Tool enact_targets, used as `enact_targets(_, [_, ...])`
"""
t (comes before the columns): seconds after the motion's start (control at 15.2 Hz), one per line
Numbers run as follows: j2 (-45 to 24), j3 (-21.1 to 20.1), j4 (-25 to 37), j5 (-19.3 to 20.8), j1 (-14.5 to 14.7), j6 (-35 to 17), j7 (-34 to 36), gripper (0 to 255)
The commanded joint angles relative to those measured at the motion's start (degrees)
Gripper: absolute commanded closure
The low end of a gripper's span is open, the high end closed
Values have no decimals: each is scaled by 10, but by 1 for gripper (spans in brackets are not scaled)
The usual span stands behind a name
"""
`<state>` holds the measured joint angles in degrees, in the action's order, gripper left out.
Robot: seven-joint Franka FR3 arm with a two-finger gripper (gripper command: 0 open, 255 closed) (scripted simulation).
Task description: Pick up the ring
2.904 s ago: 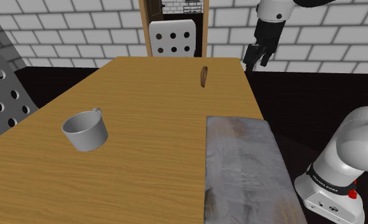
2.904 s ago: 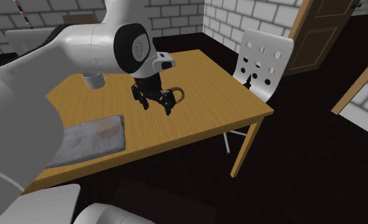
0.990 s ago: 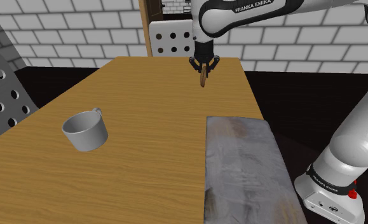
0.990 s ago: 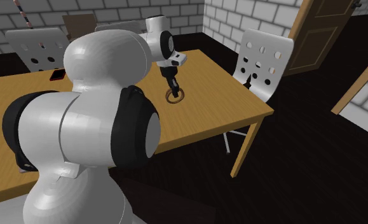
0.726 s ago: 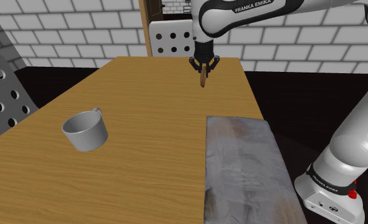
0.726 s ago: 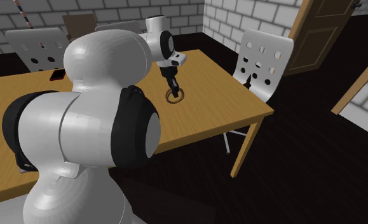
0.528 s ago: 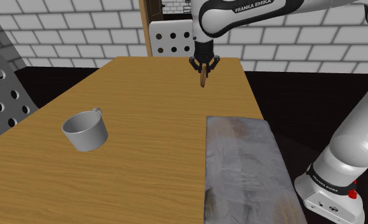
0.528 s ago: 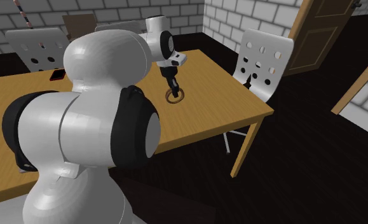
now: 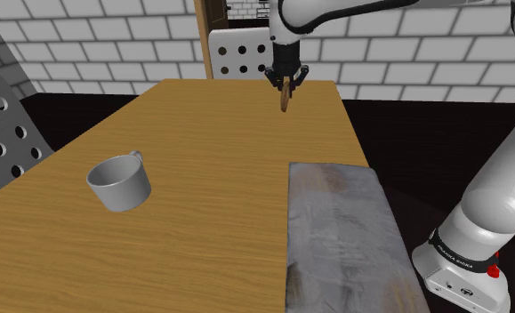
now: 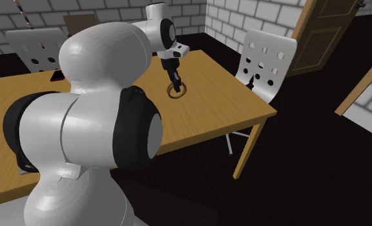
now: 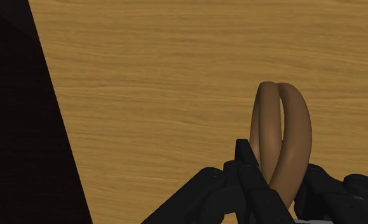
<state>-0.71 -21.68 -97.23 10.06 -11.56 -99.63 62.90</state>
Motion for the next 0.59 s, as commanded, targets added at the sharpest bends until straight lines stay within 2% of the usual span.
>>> enact_targets(0.0, [-2,-1,17,0,1,16,-1,255])
enact_targets(0.4, [-11,-3,74,3,3,65,-5,255])
enact_targets(0.53, [-11,-3,76,3,3,66,-5,255])
